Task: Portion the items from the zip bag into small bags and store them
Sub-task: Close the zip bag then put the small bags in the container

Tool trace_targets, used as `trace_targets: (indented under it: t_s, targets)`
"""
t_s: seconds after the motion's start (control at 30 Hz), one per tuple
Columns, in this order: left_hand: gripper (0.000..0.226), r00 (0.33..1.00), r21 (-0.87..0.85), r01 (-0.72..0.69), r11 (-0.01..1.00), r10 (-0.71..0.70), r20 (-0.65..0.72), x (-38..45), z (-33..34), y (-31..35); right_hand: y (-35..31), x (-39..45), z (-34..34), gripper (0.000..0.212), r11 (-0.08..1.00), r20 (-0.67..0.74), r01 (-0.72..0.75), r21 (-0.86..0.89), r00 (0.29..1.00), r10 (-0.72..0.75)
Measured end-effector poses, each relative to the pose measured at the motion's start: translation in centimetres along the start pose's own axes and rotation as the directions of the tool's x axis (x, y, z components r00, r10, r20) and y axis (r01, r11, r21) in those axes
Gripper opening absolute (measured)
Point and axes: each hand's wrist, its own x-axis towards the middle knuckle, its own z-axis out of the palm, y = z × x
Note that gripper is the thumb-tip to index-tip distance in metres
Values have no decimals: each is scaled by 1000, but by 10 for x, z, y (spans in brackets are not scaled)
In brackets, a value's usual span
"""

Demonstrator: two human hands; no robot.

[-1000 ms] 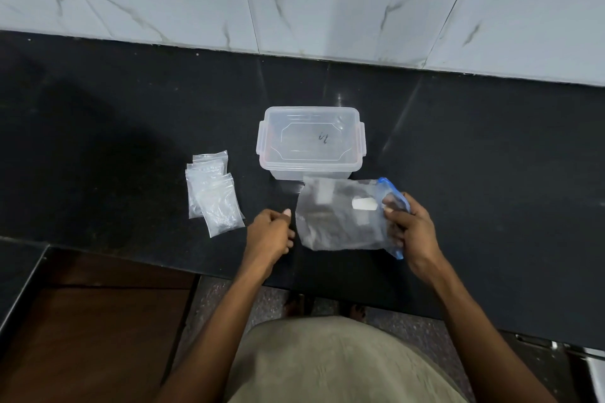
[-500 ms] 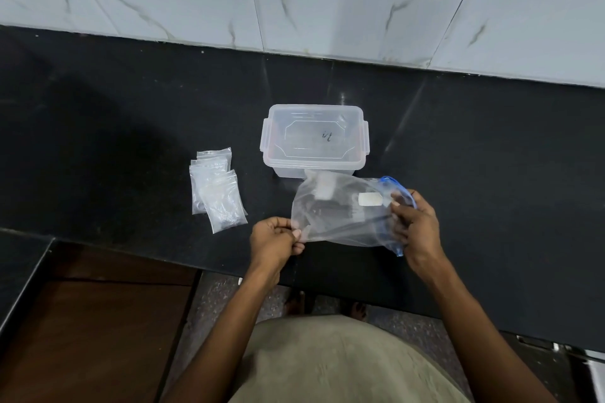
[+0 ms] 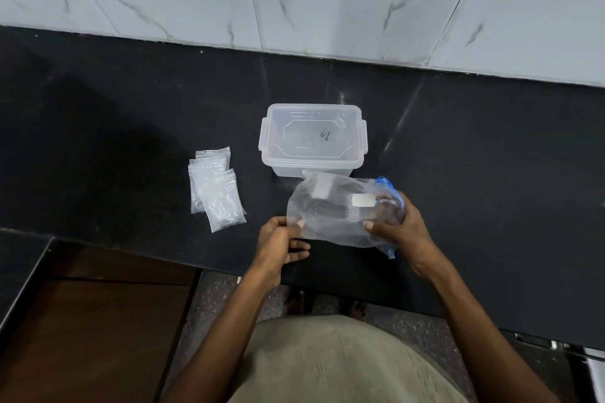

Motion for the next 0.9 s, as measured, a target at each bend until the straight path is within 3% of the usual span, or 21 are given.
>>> trace_targets:
  t_s: [0.1,0.2,0.33,0.47,0.53,0.57,0.63,0.67,0.73,0.83,0.9]
  targets:
    - [9,994,-126,-62,990,50,-98,0,3,0,-3,-4,-3,68,999,39,-15,-30,999,16]
    - [11,991,-347,-40,937,-7,-133,0,1,2,-9,-10,-10,69,990,130,-80,-112,987,95]
    - [20,985,-413,-63,909,-10,-173,-2,-1,7,-6,-18,-13,71,978,180,-143,-153,969,169]
    - [19,948,-283,-90,955,-5,-319,-3,-4,6,-10,-19,-14,56,993,64,-117,-25,991,118]
    - [13,912,-38,-138,990,112,-394,-3,-3,1,-10,-19,-12,54,995,55,-104,5,993,104]
    - [20,878,191,-163,968,231,-419,-5,-1,-1,-10,-19,-10,53,995,44,-99,20,994,98]
    - [45,760,593,-235,770,526,-381,-12,1,-6,-11,-17,-7,52,992,0,-94,88,996,94]
    - [50,667,686,-334,646,676,-313,-18,1,-4,-13,-16,-6,52,985,-25,-98,141,994,103]
    - [47,489,691,-608,392,870,-63,-28,3,2,-22,-14,-2,57,968,-53,-118,224,990,133]
    - [55,350,554,-830,66,835,424,-38,15,8,-36,-10,5,60,957,-59,-151,247,984,170]
    - [55,285,527,-848,-57,789,544,-39,27,7,-46,-10,15,49,951,-41,-154,267,984,171]
